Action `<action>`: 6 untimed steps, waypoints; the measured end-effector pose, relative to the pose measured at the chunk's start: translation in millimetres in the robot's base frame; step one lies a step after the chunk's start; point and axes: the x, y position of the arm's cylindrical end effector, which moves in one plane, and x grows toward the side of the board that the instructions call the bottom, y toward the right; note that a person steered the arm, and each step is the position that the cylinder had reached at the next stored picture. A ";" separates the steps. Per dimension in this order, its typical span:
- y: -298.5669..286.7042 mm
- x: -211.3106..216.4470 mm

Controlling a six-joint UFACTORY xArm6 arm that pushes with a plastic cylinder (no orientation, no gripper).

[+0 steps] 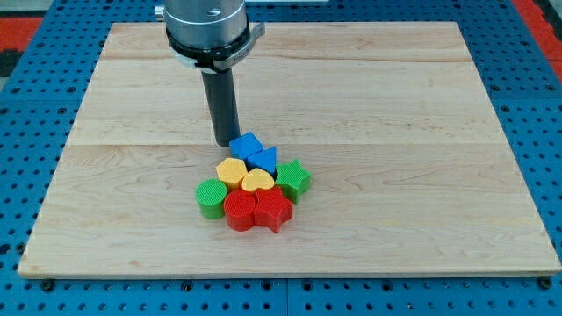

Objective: Move your arm at centre

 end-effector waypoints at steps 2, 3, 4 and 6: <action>24.3 -19.2; 93.7 -44.1; 133.3 -34.9; 159.1 48.5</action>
